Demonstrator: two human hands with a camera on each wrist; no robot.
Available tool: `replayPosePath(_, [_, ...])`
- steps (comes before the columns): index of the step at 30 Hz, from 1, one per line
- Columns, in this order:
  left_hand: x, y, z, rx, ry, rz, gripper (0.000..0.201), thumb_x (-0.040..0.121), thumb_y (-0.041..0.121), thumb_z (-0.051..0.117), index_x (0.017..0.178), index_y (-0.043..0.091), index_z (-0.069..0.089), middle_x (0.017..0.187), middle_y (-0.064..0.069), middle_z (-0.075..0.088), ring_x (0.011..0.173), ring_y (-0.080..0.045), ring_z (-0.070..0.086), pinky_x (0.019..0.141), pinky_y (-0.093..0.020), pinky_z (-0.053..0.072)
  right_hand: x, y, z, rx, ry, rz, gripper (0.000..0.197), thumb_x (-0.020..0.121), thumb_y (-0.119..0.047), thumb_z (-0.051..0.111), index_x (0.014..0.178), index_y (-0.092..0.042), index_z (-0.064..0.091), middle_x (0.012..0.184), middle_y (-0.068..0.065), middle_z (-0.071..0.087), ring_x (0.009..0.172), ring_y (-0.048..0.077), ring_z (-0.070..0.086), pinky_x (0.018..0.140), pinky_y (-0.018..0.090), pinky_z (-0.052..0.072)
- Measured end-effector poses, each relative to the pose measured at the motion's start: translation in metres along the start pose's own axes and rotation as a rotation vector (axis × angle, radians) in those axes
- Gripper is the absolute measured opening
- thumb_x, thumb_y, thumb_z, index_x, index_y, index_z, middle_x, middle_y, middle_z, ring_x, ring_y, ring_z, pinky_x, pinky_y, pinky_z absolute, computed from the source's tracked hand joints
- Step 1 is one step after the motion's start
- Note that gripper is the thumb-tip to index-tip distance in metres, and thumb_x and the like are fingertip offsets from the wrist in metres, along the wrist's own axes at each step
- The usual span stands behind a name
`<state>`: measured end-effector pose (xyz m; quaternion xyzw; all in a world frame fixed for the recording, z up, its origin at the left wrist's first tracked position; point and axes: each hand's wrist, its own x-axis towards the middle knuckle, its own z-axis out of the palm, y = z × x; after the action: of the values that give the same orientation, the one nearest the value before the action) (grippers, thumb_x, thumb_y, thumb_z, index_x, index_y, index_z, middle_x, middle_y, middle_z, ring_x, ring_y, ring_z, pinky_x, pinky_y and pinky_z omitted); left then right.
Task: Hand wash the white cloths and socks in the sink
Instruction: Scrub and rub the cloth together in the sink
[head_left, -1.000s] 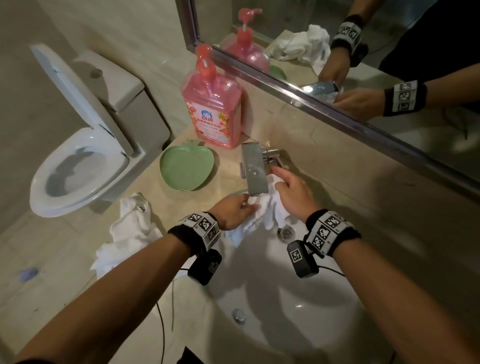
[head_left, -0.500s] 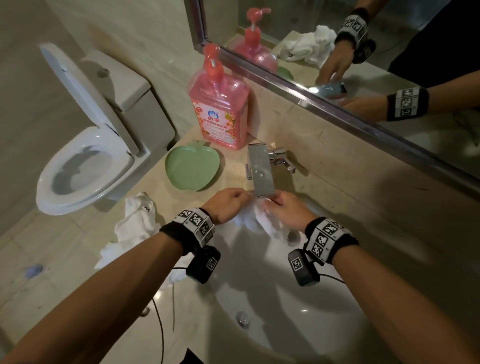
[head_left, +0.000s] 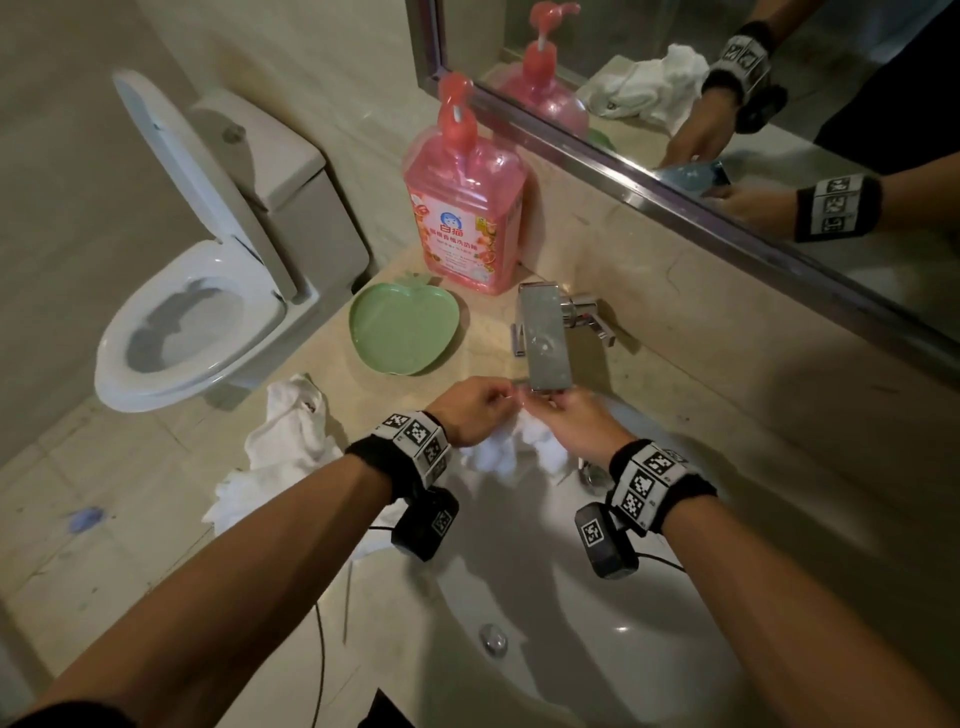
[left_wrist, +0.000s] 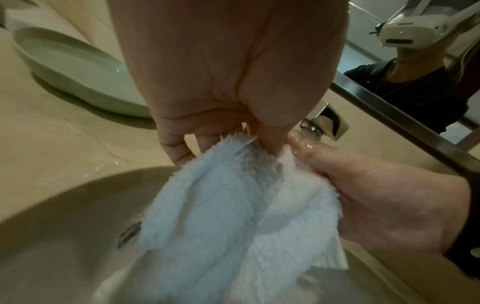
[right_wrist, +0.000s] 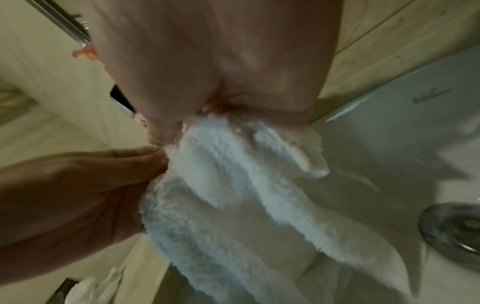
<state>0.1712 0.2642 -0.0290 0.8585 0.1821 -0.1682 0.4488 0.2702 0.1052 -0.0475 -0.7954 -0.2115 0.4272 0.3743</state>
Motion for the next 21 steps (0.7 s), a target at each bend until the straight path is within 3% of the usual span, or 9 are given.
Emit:
replayPosePath(3, [0.006,0.007,0.007,-0.034,0.012,-0.012,0.026,0.103,0.025,0.046,0.078,0.031,0.052,0.082,0.005,0.058,0.082,-0.019,0.056,0.075,-0.029,0.046,-0.001,0.005,-0.011,-0.103,-0.019,-0.033,0.034,0.1,-0.052,0.05,0.086,-0.028,0.068,0.067,-0.012,0.059,0.06,0.001,0.052,0.057,0.02,0.037])
replayPosePath(6, [0.006,0.011,0.015,-0.021,0.045,-0.032,0.021,0.102,0.032,0.047,0.082,0.031,0.052,0.083,0.01,0.058,0.079,-0.015,0.056,0.067,-0.023,0.04,-0.001,0.008,-0.019,-0.091,-0.009,-0.024,0.038,0.103,-0.041,0.047,0.099,-0.011,0.069,0.072,-0.002,0.057,0.065,0.015,0.051,0.062,0.028,0.039])
replayPosePath(8, [0.005,0.012,0.019,-0.004,0.026,-0.052,0.018,0.102,0.033,0.047,0.1,0.02,0.059,0.097,0.002,0.063,0.088,-0.017,0.058,0.074,-0.026,0.042,-0.002,0.007,-0.02,-0.045,0.061,-0.016,0.034,0.105,-0.035,0.043,0.103,-0.01,0.067,0.079,0.005,0.061,0.069,0.019,0.052,0.065,0.034,0.042])
replayPosePath(10, [0.006,0.011,0.023,0.039,-0.016,-0.078,0.025,0.101,0.024,0.045,0.114,0.008,0.061,0.111,-0.007,0.064,0.1,-0.024,0.06,0.083,-0.03,0.046,-0.003,0.006,-0.02,0.035,0.142,-0.017,0.038,0.105,-0.044,0.04,0.107,-0.017,0.067,0.081,0.005,0.062,0.069,0.014,0.051,0.067,0.033,0.042])
replayPosePath(12, [0.007,0.011,0.025,0.083,-0.037,-0.096,0.029,0.1,0.017,0.041,0.116,0.003,0.061,0.117,-0.015,0.065,0.107,-0.031,0.06,0.09,-0.036,0.049,-0.002,0.01,-0.022,0.086,0.186,-0.021,0.044,0.101,-0.054,0.041,0.105,-0.016,0.065,0.085,0.01,0.061,0.071,0.014,0.051,0.069,0.032,0.042])
replayPosePath(14, [0.01,0.012,0.026,0.029,-0.025,-0.063,0.034,0.102,0.018,0.038,0.125,0.007,0.06,0.125,-0.013,0.064,0.113,-0.029,0.059,0.098,-0.037,0.047,-0.002,0.018,-0.025,0.082,0.165,-0.003,0.044,0.095,-0.054,0.054,0.117,-0.017,0.061,0.104,0.007,0.064,0.086,0.014,0.06,0.078,0.034,0.049])
replayPosePath(16, [0.015,0.015,0.025,-0.069,-0.006,-0.015,0.035,0.105,0.026,0.039,0.13,0.013,0.06,0.125,-0.007,0.065,0.113,-0.024,0.06,0.1,-0.035,0.045,-0.002,0.029,-0.027,0.017,0.138,0.033,0.064,0.083,-0.061,0.067,0.129,-0.018,0.057,0.122,-0.003,0.063,0.109,0.016,0.06,0.094,0.041,0.05])
replayPosePath(18, [0.02,0.016,0.021,-0.116,0.003,0.014,0.031,0.103,0.03,0.046,0.123,0.014,0.064,0.118,-0.004,0.068,0.108,-0.022,0.062,0.098,-0.035,0.047,-0.002,0.039,-0.023,-0.049,0.149,0.032,0.063,0.081,-0.064,0.068,0.128,-0.023,0.059,0.121,-0.012,0.06,0.113,0.013,0.057,0.095,0.037,0.047])
replayPosePath(21, [0.017,0.009,0.011,-0.019,0.021,0.043,0.031,0.102,0.035,0.049,0.11,0.009,0.066,0.11,-0.009,0.069,0.098,-0.024,0.064,0.09,-0.038,0.051,0.001,0.038,-0.008,-0.021,0.072,0.017,0.042,0.091,-0.057,0.061,0.12,-0.027,0.067,0.112,-0.013,0.068,0.106,0.012,0.063,0.093,0.034,0.05])
